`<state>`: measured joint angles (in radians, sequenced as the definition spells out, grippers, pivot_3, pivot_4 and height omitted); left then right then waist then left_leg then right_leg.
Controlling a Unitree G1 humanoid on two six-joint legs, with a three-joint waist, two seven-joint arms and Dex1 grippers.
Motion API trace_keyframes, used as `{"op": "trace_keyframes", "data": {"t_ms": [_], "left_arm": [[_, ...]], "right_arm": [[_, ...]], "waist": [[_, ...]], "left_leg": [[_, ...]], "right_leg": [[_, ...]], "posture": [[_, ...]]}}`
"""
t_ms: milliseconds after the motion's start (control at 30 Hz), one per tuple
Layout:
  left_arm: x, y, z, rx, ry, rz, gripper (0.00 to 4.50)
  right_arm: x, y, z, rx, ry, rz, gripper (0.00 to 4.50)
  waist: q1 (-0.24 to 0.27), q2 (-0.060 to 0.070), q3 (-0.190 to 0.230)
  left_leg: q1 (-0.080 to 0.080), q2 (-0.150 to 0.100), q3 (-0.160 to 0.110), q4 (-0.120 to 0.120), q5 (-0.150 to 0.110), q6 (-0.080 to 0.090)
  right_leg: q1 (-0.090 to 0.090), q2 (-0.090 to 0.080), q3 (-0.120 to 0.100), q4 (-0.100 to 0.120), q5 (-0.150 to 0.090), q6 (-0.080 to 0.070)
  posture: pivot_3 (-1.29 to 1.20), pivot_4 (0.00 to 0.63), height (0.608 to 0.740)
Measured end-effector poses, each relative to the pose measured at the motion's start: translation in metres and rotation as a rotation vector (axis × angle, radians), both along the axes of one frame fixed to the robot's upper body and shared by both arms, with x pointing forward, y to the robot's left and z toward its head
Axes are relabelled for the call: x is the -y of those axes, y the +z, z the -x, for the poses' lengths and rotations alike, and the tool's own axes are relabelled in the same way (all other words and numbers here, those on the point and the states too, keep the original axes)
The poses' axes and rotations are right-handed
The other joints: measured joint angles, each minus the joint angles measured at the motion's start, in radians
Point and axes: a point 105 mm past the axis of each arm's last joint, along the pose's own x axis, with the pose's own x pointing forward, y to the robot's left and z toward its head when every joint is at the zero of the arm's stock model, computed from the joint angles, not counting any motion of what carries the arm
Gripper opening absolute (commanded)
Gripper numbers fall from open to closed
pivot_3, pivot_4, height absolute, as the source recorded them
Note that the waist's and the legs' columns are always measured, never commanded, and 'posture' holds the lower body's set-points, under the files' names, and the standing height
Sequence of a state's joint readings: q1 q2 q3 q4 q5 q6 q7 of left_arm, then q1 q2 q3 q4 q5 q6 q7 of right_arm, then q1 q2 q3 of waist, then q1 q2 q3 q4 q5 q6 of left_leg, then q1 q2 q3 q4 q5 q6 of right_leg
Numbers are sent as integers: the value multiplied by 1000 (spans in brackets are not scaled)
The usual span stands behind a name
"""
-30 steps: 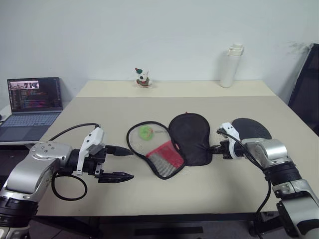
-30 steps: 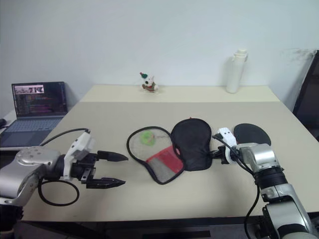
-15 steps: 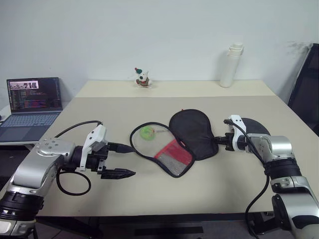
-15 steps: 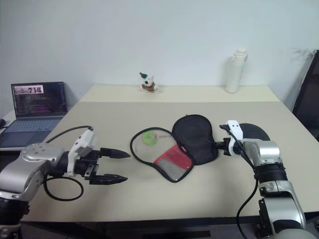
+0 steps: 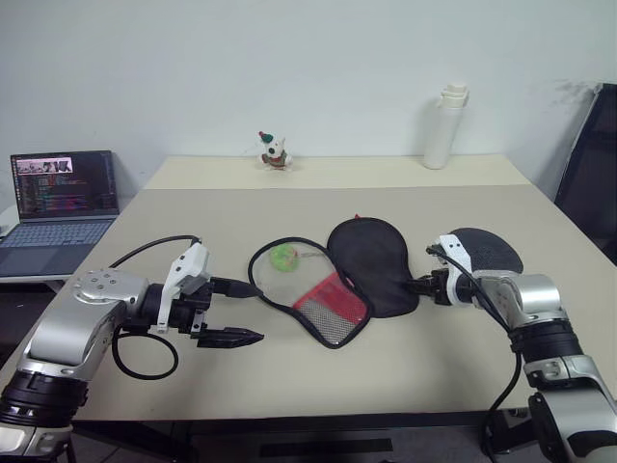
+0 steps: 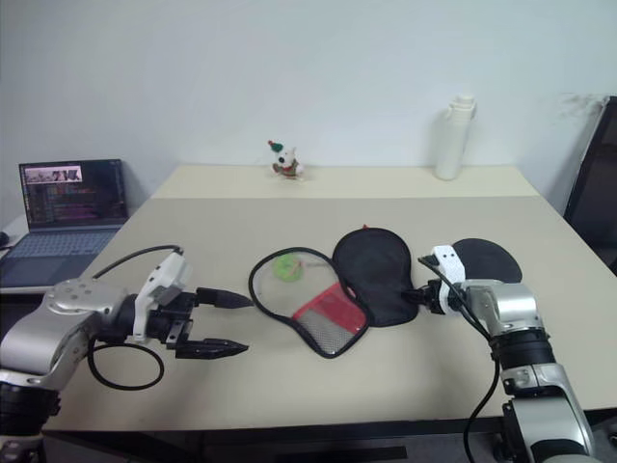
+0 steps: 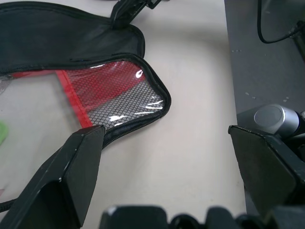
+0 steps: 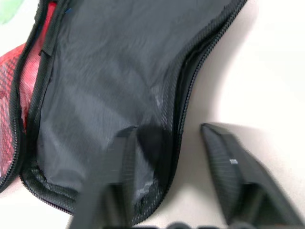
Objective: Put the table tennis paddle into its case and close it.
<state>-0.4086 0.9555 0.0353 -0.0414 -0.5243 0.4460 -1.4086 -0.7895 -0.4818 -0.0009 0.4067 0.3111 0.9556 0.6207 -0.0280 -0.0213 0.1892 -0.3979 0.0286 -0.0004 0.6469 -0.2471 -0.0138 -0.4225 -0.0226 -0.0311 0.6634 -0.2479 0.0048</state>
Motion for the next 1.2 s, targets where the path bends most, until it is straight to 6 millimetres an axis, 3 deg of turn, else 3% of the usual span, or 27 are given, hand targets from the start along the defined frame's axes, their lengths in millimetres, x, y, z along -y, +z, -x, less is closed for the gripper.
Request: {"op": "trace_keyframes", "data": {"t_ms": [233, 500, 767, 900, 1033, 1200], "left_arm": [[2, 0, -1, 3, -3, 10, 4500], [2, 0, -1, 4, 1, 10, 4500], [2, 0, -2, 9, 14, 9, 4500], [3, 0, -2, 11, 12, 9, 4500], [3, 0, -1, 7, 14, 8, 4500], [5, 0, 0, 14, 5, 4, 4500]], "right_arm": [[-7, 16, -26, 108, -48, -35, 2272], [-4, 0, -50, 165, -141, 30, 2272], [-27, -3, -59, 201, -133, 34, 2272], [-43, -4, -60, 203, -109, 18, 1386], [-48, -6, -60, 198, -114, 7, 31], [-49, -5, -62, 189, -164, -36, 31]], "waist": [[-1, 0, 0], [-3, 0, 0], [-5, 0, 0], [-5, 0, 0], [-5, 0, 0], [-5, 0, 0]], "left_leg": [[0, 0, 1, 0, 0, 0], [1, 0, 4, 0, 0, 0], [3, 1, 8, 0, 0, 0], [4, 1, 8, 0, 0, 0], [4, 1, 9, 0, 0, 0], [4, 1, 9, 0, 0, 0]], "right_leg": [[0, 1, 1, 0, 3, -5], [-1, 1, 6, 0, 3, -5], [-1, 1, 10, 2, 4, -6], [-1, 2, 11, 2, 4, -6], [-1, 1, 12, 1, 4, -6], [-1, 1, 12, 2, 4, -6]], "posture": [[0, 150, 740], [0, 150, 740], [0, 150, 740], [0, 150, 740], [0, 150, 740], [0, 150, 740]]}}
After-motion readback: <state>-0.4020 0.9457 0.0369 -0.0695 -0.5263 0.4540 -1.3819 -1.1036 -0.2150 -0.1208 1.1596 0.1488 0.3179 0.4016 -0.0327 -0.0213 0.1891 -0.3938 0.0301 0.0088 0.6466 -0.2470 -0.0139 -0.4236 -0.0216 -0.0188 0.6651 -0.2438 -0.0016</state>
